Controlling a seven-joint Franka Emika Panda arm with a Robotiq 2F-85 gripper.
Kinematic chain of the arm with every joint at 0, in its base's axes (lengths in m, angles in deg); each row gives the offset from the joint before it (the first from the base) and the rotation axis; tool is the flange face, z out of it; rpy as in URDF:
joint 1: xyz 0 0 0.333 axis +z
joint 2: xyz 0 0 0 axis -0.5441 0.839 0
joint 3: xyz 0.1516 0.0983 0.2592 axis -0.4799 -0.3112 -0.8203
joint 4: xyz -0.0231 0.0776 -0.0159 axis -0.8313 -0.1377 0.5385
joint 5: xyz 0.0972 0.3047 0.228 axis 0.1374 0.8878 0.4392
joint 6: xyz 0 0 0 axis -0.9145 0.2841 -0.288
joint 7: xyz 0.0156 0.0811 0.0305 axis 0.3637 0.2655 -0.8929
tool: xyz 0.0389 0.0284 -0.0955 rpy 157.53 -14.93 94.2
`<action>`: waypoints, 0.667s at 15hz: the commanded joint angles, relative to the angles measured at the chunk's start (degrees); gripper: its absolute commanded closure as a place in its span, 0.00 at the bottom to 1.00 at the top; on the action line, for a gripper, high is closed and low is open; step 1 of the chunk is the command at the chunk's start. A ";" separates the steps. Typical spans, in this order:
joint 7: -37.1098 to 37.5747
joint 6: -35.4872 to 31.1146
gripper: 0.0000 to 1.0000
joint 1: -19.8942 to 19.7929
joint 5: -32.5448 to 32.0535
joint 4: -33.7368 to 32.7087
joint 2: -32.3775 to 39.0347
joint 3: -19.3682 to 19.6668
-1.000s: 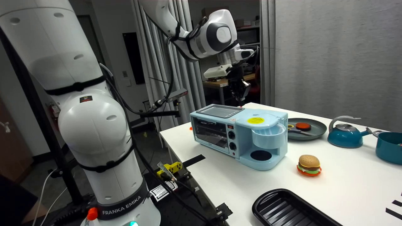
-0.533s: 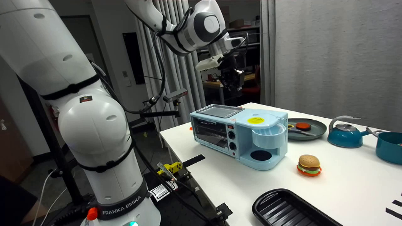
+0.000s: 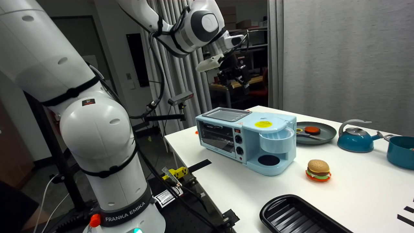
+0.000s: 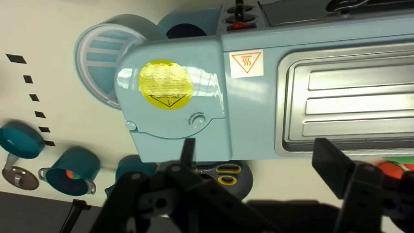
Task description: Turn on the switch and press the button
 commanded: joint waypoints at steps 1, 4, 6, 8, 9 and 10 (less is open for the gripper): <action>0.42 -2.11 0.00 -0.08 -0.27 3.07 -3.48 -0.68; -0.18 0.00 0.00 -0.23 0.21 1.07 -1.48 -0.63; -0.18 -0.02 0.00 -0.24 0.21 1.29 -1.72 -0.65; -0.18 -0.09 0.00 -0.24 0.21 1.44 -1.72 -0.65; -0.18 -0.11 0.00 -0.24 0.21 1.48 -1.72 -0.65; -0.18 -0.12 0.00 -0.24 0.21 1.49 -1.73 -0.65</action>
